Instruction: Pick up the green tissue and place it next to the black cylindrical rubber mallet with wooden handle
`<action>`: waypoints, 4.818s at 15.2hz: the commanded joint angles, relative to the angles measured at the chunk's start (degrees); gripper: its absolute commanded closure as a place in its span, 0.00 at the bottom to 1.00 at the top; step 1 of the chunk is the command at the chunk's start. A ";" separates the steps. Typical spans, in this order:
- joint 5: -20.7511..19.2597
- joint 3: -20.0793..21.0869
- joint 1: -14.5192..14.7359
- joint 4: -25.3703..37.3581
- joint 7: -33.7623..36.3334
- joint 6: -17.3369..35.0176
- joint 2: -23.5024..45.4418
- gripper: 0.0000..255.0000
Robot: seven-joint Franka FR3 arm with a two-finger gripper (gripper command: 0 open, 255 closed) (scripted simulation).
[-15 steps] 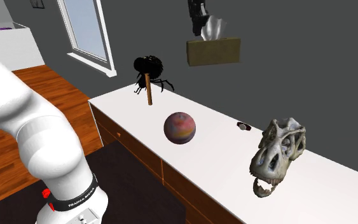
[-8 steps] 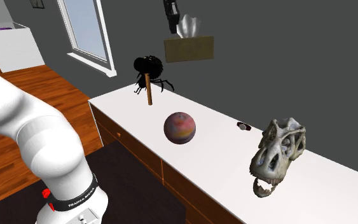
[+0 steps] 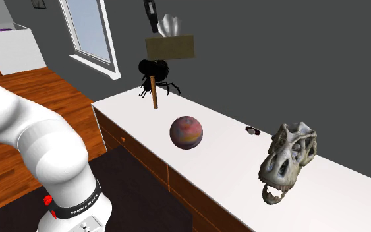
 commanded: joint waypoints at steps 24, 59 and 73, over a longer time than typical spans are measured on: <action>3.36 8.85 3.10 -16.51 6.50 14.88 -3.53 1.00; 9.84 12.78 6.18 -36.57 1.59 45.01 6.79 1.00; 13.78 13.16 8.45 -40.02 -2.14 59.68 18.08 1.00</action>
